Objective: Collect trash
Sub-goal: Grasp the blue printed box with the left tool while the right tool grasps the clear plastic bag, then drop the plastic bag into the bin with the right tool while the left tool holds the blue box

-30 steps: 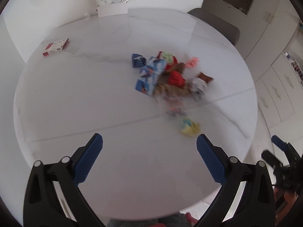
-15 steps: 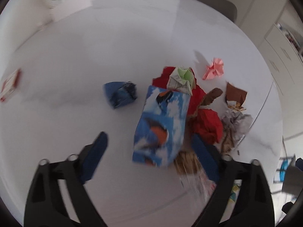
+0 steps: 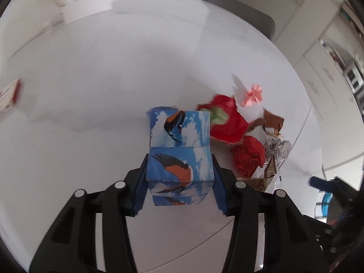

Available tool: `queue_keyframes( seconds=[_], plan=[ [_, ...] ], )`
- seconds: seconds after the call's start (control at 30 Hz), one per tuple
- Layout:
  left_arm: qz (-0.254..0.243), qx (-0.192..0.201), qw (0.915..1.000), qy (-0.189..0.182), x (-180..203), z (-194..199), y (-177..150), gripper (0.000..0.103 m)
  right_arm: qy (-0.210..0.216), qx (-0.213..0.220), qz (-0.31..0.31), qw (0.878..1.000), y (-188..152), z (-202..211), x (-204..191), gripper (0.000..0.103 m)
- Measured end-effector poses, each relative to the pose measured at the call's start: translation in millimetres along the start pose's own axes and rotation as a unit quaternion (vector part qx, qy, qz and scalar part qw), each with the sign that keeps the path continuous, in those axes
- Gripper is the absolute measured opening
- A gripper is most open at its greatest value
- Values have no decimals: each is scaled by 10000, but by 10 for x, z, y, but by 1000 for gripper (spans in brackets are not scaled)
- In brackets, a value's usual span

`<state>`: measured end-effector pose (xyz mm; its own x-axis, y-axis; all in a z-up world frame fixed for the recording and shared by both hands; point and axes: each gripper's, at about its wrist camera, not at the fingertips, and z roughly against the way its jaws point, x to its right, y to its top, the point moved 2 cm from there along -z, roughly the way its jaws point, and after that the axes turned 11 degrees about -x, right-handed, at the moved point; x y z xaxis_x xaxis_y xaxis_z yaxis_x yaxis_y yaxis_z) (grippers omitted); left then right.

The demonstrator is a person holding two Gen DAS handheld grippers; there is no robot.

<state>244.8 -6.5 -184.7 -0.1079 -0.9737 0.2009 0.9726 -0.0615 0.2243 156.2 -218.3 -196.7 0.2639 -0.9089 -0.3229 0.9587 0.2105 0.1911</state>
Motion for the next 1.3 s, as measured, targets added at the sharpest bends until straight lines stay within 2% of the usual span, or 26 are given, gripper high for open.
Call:
queue_keyframes(
  seconds=[0.1, 0.17, 0.43, 0.5, 0.63, 0.7, 0.73, 0.77, 0.93, 1.1, 1.23, 1.3],
  plan=[
    [276, 82, 9996, -71, -161, 157, -132, 48, 77, -122, -149, 9998, 81, -143, -50, 100],
    [437, 98, 9990, -94, -264, 250, -273, 48, -29, -208, -258, 9994, 165, -277, -93, 100],
    [692, 17, 9976, -90, -468, 316, -532, 48, -164, -586, -346, 9975, 287, -591, -299, 100],
    [722, 0, 9973, -130, -481, 321, -568, 48, -346, -605, -326, 9970, 295, -632, -357, 100],
    [700, 51, 9975, -120, -473, 368, -618, 48, -1009, -676, -80, 9926, 266, -768, -490, 100],
    [679, 93, 9976, -97, -472, 404, -642, 48, -1066, -658, -31, 9921, 239, -799, -510, 99],
    [671, 117, 9976, -97, -472, 422, -652, 48, -1044, -634, -21, 9925, 219, -803, -513, 91],
    [675, 133, 9976, -99, -474, 438, -661, 48, -972, -640, -18, 9932, 208, -805, -514, 88],
    [695, 214, 9973, -91, -480, 514, -696, 48, -710, -441, -24, 9965, 157, -675, -487, 79],
    [551, 324, 9980, 1, -366, 639, -735, 48, 101, -132, -84, 9998, 84, -399, -445, 77],
    [224, 376, 9990, -11, -86, 759, -759, 48, 645, 306, -195, 9973, -115, 118, -302, 77],
    [-35, 392, 9992, -59, 119, 796, -773, 48, 685, 604, -364, 9952, -344, 489, -125, 77]
  ],
)
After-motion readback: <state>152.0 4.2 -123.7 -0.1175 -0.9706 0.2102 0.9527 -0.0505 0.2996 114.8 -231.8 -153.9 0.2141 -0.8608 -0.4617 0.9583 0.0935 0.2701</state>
